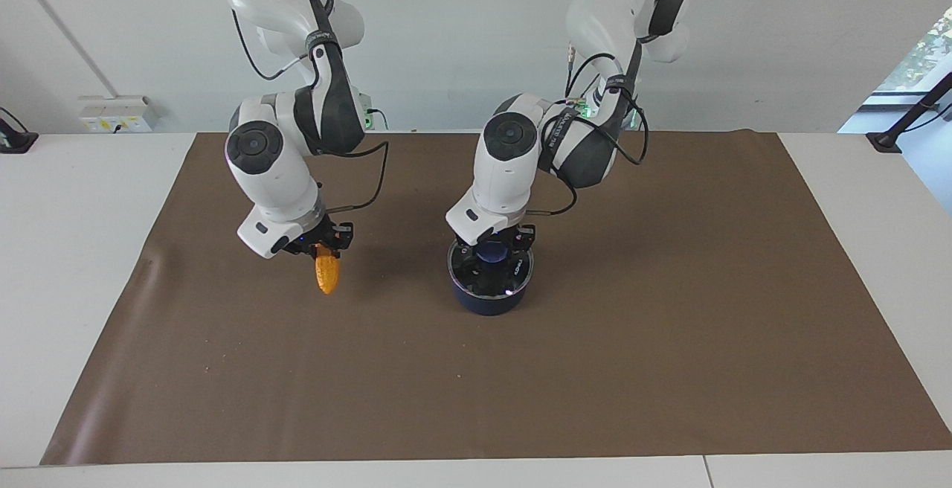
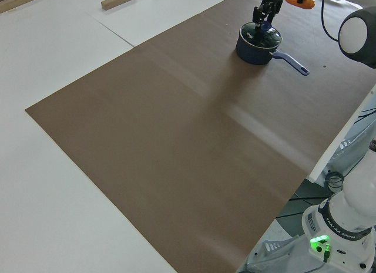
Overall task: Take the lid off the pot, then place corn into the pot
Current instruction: 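Lift the glass lid off the pot while the right gripper lifts the corn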
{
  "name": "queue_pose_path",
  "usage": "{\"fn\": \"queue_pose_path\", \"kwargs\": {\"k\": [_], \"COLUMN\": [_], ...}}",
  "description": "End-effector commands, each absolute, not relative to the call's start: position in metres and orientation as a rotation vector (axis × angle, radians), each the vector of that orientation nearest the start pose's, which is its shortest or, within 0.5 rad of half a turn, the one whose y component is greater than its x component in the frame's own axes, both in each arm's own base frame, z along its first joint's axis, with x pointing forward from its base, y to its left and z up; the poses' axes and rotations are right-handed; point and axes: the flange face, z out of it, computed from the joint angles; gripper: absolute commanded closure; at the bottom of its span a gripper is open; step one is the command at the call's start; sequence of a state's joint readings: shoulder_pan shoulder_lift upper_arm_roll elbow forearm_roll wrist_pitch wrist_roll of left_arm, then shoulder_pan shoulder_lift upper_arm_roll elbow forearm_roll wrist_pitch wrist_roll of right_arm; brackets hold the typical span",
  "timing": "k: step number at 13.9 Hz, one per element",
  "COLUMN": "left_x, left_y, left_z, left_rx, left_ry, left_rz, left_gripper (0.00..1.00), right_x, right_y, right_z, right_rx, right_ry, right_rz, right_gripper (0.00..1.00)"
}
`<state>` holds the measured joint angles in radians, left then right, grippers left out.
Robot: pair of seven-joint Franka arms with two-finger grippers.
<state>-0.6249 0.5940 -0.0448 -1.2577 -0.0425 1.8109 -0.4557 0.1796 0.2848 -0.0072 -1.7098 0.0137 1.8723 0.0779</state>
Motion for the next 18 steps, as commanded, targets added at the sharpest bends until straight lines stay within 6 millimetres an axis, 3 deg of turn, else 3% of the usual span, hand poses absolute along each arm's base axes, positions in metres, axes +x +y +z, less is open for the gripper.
{"fn": "queue_pose_path", "kwargs": {"k": [1,2,5,8,11,13,14,15,16,18], "left_x": [0.568,0.567,0.564,0.557,0.562,0.582,0.593,0.603,0.611,0.628], "left_y": [-0.447,-0.447,-0.443,-0.428,-0.386,-0.323,-0.29,-0.255,-0.222,-0.147], "left_z": [0.411,0.412,0.426,0.475,0.515,0.537,0.547,0.554,0.55,0.542], "left_rx": [-3.141,-3.143,-3.157,-3.201,-3.202,-3.191,-3.19,-3.194,-3.189,-3.197], "left_ry": [0.302,0.302,0.281,0.243,0.174,0.073,0.044,0.026,0.039,0.025], "left_rz": [0.093,0.094,0.122,0.136,0.159,0.187,0.18,0.177,0.212,0.235], "left_gripper": [0.89,1.0,1.0,1.0,1.0,1.0,1.0,1.0,1.0,1.0], "right_x": [0.627,0.631,0.635,0.633,0.63,0.629,0.627,0.627,0.62,0.613], "right_y": [0.121,0.122,0.122,0.129,0.142,0.168,0.19,0.235,0.269,0.299], "right_z": [0.42,0.422,0.427,0.426,0.427,0.431,0.433,0.448,0.453,0.442], "right_rx": [-3.139,-3.139,-3.136,-3.136,-3.112,-3.074,-3.073,-3.078,-3.084,-3.095], "right_ry": [-0.042,-0.037,-0.034,-0.05,-0.067,-0.03,-0.02,-0.121,-0.206,-0.149], "right_rz": [0.188,0.18,0.166,0.176,0.178,0.137,0.128,0.062,0.032,0.025], "right_gripper": [1.0,1.0,1.0,1.0,1.0,1.0,1.0,1.0,1.0,1.0]}}
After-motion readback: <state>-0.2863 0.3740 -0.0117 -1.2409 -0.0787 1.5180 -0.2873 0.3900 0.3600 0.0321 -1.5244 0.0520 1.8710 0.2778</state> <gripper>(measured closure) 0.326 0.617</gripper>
